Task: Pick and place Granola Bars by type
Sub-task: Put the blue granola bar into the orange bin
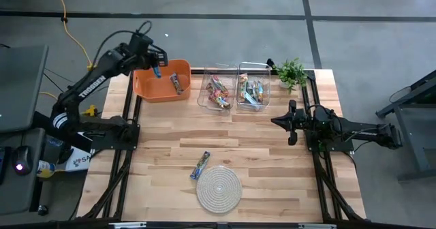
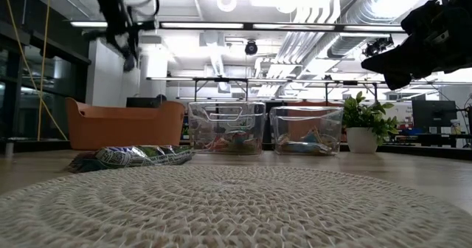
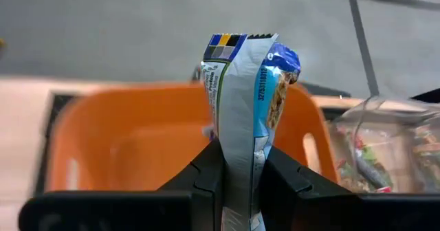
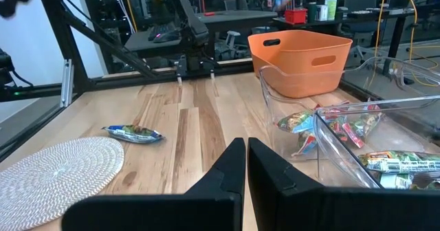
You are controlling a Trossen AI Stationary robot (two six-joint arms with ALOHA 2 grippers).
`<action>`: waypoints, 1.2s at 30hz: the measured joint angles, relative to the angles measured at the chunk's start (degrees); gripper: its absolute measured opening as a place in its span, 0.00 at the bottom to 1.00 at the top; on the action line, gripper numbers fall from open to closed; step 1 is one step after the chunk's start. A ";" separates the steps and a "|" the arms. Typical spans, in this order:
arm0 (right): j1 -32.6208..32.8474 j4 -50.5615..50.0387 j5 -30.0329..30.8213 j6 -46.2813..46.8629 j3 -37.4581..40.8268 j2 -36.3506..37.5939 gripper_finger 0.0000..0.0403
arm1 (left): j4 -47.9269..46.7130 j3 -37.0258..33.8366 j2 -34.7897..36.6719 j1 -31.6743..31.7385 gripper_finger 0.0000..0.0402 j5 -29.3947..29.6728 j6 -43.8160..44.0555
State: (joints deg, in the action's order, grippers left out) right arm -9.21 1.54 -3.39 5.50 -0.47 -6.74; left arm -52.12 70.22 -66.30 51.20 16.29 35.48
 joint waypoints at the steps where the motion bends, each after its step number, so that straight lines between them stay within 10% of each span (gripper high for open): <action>1: 0.00 0.00 0.01 -0.02 0.00 0.00 0.00 | 1.56 -2.22 0.00 0.47 0.16 -1.16 0.84; 12: 0.00 0.00 -0.01 0.00 0.00 0.00 0.00 | 14.04 -19.41 -2.48 1.68 0.16 -4.22 6.83; 36: 0.00 0.00 -0.01 0.00 0.02 0.00 0.00 | 21.65 -19.87 -18.25 1.68 0.16 -9.81 6.13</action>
State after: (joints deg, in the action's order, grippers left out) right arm -9.21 1.54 -3.40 5.50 -0.45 -6.74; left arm -30.46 50.35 -84.55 52.88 6.49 41.60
